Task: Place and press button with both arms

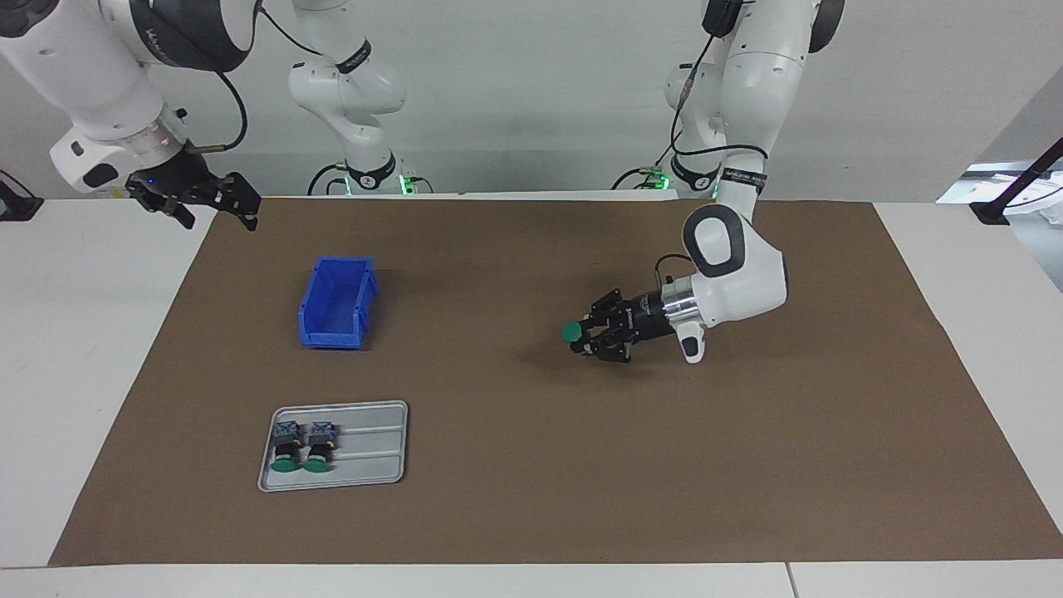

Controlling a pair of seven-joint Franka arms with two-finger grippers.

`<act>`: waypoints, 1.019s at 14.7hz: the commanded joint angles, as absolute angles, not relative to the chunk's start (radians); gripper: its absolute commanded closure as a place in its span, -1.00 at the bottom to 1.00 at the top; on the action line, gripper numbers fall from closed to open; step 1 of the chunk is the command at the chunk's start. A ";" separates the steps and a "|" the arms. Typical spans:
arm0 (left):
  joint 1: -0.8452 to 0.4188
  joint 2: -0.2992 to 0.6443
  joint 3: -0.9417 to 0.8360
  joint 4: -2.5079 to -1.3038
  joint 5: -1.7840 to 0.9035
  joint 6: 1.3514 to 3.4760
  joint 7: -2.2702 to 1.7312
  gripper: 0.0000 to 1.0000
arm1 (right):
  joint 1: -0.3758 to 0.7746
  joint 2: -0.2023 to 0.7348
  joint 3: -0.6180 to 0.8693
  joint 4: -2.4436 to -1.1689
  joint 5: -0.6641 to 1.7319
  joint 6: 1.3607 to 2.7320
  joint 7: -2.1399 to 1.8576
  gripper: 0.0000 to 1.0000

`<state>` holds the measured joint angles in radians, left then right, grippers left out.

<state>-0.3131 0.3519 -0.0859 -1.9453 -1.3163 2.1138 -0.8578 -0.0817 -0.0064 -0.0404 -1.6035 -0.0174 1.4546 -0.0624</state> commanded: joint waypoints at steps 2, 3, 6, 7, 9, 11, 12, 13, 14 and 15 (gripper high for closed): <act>-0.290 0.339 -0.087 -2.011 -1.416 2.083 -0.724 1.00 | -0.083 -0.032 -0.043 -1.634 -0.005 1.463 -0.080 -0.96; -0.282 0.337 -0.089 -2.031 -1.442 2.077 -0.685 1.00 | -0.083 -0.032 -0.043 -1.634 -0.005 1.463 -0.080 -0.96; -0.336 0.330 -0.089 -2.057 -1.580 2.108 -0.632 1.00 | -0.083 -0.032 -0.043 -1.634 -0.005 1.463 -0.081 -0.96; -0.342 0.325 -0.089 -2.081 -1.582 2.121 -0.623 1.00 | -0.083 -0.032 -0.043 -1.634 -0.005 1.463 -0.081 -0.96; -0.341 0.328 -0.091 -2.114 -1.610 2.115 -0.586 1.00 | -0.083 -0.032 -0.043 -1.634 -0.005 1.463 -0.080 -0.96; -0.366 0.328 -0.091 -2.134 -1.628 2.125 -0.580 1.00 | -0.083 -0.032 -0.043 -1.634 -0.005 1.463 -0.080 -0.96; -0.365 0.324 -0.091 -2.154 -1.629 2.122 -0.571 1.00 | -0.083 -0.032 -0.043 -1.634 -0.005 1.463 -0.080 -0.96; -0.357 0.321 -0.091 -2.163 -1.632 2.115 -0.558 1.00 | -0.083 -0.032 -0.043 -1.634 -0.005 1.463 -0.080 -0.96; -0.356 0.319 -0.091 -2.164 -1.635 2.117 -0.552 1.00 | -0.083 -0.032 -0.043 -1.634 -0.005 1.463 -0.080 -0.96; -0.357 0.321 -0.091 -2.167 -1.653 2.117 -0.543 1.00 | -0.083 -0.032 -0.043 -1.634 -0.005 1.463 -0.080 -0.96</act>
